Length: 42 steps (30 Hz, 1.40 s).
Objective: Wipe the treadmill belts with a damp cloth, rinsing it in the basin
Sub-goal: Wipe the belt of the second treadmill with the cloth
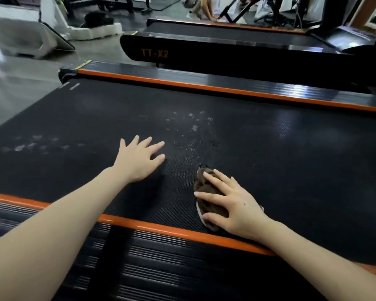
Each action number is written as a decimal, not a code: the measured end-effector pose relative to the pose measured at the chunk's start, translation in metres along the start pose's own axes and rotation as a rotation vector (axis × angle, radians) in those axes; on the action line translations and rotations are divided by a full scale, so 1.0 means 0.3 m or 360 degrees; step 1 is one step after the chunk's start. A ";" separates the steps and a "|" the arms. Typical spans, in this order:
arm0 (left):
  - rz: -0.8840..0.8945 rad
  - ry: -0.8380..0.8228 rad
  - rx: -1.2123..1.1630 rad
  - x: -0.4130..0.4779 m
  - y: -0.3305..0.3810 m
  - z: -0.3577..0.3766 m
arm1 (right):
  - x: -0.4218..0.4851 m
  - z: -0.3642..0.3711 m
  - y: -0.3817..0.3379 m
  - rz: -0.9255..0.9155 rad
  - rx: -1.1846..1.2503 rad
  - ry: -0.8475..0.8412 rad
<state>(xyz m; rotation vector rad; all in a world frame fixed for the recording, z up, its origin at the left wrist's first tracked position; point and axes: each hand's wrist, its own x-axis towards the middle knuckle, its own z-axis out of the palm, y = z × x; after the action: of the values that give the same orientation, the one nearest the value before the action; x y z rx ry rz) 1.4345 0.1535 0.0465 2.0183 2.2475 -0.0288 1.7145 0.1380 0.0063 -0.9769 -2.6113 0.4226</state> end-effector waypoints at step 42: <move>0.0319 0.0207 -0.0073 0.141 -0.063 0.194 | 0.388 0.051 0.066 0.0750 -0.0302 0.0266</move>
<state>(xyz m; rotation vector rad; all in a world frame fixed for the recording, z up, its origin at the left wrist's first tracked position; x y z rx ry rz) 1.4158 0.1879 -0.0167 2.2702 2.0821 0.1756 1.6366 0.2282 0.0071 -1.6248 -2.2886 0.1878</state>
